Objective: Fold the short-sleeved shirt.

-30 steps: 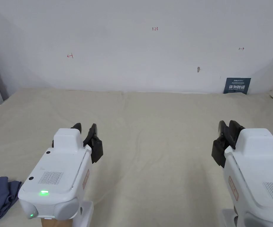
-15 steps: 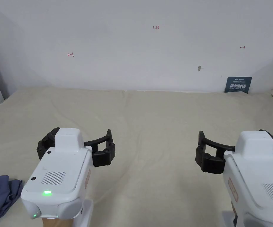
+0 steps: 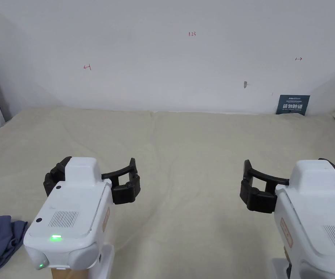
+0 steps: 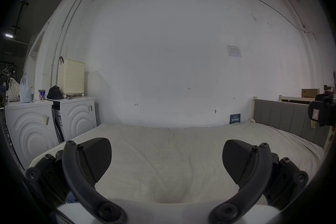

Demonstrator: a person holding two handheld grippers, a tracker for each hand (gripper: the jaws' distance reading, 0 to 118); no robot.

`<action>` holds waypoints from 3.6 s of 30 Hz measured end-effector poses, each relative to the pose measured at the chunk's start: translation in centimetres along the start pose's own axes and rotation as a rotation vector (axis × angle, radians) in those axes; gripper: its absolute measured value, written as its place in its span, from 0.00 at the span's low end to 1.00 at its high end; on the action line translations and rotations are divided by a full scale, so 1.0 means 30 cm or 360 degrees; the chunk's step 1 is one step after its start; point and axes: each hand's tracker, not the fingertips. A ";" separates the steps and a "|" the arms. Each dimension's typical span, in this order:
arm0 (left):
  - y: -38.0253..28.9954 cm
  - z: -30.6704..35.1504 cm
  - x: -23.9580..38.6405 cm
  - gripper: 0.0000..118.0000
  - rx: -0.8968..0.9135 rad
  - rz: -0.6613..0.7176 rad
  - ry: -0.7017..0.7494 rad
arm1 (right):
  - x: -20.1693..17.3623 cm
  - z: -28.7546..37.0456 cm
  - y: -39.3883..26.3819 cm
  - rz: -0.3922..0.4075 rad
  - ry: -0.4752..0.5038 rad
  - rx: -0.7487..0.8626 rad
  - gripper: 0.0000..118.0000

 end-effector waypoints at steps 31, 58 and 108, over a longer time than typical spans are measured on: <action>-0.004 0.003 -0.004 1.00 -0.0015 0.0011 -0.0004 | 0.009 0.000 0.002 0.0002 -0.0011 -0.0010 1.00; -0.017 -0.013 -0.011 1.00 -0.0076 0.0088 -0.0031 | 0.005 -0.059 0.013 -0.0264 -0.0188 -0.0430 1.00; -0.480 -0.303 -0.008 1.00 -0.0866 0.0427 -0.0134 | -0.022 -0.375 -0.318 -0.0302 -0.0062 -0.1011 0.94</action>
